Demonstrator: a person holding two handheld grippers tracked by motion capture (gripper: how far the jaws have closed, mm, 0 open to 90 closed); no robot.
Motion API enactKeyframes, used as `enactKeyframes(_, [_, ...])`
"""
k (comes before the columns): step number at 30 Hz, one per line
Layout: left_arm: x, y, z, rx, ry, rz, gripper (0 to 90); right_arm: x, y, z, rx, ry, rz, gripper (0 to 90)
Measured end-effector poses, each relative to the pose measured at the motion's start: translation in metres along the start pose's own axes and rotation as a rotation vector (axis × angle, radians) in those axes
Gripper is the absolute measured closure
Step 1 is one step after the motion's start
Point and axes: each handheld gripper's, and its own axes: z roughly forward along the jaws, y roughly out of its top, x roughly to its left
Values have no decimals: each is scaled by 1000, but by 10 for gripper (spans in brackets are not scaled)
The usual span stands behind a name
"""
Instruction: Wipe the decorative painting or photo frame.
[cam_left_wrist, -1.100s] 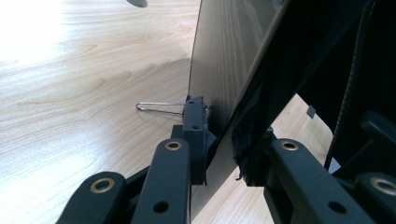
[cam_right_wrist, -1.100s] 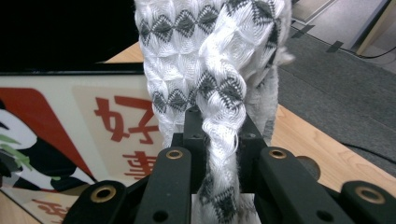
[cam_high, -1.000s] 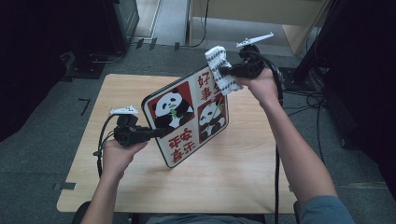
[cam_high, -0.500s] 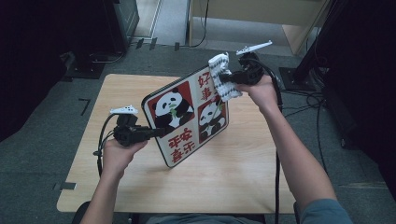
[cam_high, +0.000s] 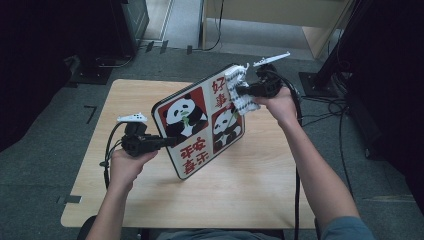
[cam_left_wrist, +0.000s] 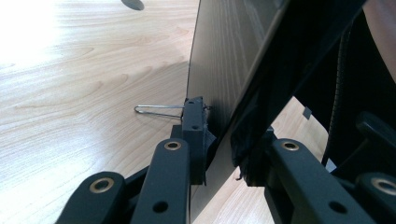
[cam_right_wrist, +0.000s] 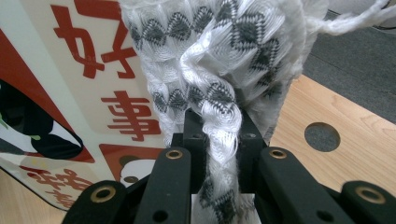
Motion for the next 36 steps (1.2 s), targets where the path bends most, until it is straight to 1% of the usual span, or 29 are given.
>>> enactKeyframes(5, [0, 0, 0, 0, 0, 3, 763, -1, -4, 2, 6, 4, 0, 807])
enactKeyframes(7, [0, 0, 0, 1, -1, 4, 763, -1, -5, 3, 1, 7, -2, 807])
enactKeyframes(12, [0, 0, 0, 1, -2, 7, 763, -4, -14, 7, 4, 13, 12, 807])
enactKeyframes(18, [1, 0, 0, 2, -2, 10, 764, -6, -22, 11, 14, 15, 14, 807])
enactKeyframes(29, [1, 0, 0, 2, -3, 10, 764, -10, -31, 14, 23, 19, 22, 806])
enactKeyframes(31, [1, 0, 0, 3, -4, 11, 764, -10, -32, 15, 28, 21, 30, 806])
enactKeyframes(36, [1, 0, 0, 1, -4, 12, 764, -11, -39, 18, 29, 23, 35, 805])
